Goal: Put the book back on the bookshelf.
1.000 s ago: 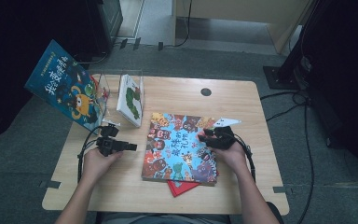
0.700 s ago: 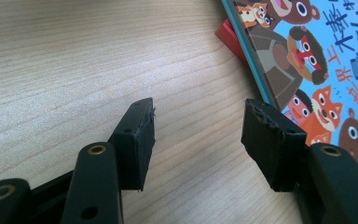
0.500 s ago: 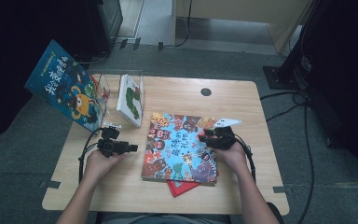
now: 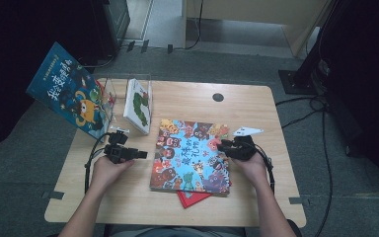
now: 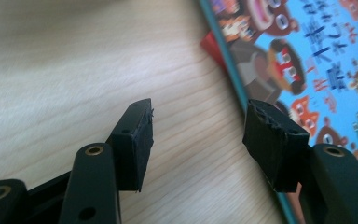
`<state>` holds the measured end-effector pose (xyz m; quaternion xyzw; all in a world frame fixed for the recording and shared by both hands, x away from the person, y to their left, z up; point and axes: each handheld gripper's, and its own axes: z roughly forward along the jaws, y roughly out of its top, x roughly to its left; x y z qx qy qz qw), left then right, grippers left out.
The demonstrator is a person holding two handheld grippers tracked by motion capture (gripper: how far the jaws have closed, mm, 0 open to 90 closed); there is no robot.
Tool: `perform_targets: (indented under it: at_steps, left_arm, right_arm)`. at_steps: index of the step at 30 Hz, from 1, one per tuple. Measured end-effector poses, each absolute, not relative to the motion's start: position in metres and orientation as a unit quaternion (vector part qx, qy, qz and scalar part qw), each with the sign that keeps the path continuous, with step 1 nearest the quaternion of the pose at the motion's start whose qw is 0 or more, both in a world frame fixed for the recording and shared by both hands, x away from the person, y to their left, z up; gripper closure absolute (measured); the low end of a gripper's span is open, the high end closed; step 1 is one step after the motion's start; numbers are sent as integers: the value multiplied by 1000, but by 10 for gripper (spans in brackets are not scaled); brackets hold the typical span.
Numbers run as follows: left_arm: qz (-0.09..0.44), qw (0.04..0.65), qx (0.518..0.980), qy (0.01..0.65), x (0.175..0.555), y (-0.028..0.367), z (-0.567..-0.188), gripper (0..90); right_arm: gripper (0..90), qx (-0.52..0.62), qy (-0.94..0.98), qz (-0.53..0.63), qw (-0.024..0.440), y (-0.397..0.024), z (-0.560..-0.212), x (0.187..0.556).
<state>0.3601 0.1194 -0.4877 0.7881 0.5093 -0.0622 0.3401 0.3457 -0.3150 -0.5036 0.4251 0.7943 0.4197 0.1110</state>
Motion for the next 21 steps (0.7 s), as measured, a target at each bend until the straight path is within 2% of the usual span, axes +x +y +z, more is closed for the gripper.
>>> perform_targets:
  at_steps: [5,10,18,21]
  left_arm:
    - [-71,338,791,505,364,109,-488,378]
    - [-83,346,791,497,370,101,-486,377]
    - [-98,346,795,488,376,92,-489,376]
    - [-99,345,797,485,376,89,-491,373]
  right_arm:
    - [705,433,792,415,117,-324,-503,339]
    - [724,441,789,410,121,-334,-504,331]
    - [864,446,796,393,116,-344,-507,321]
    - [877,442,801,389,109,-344,-508,320]
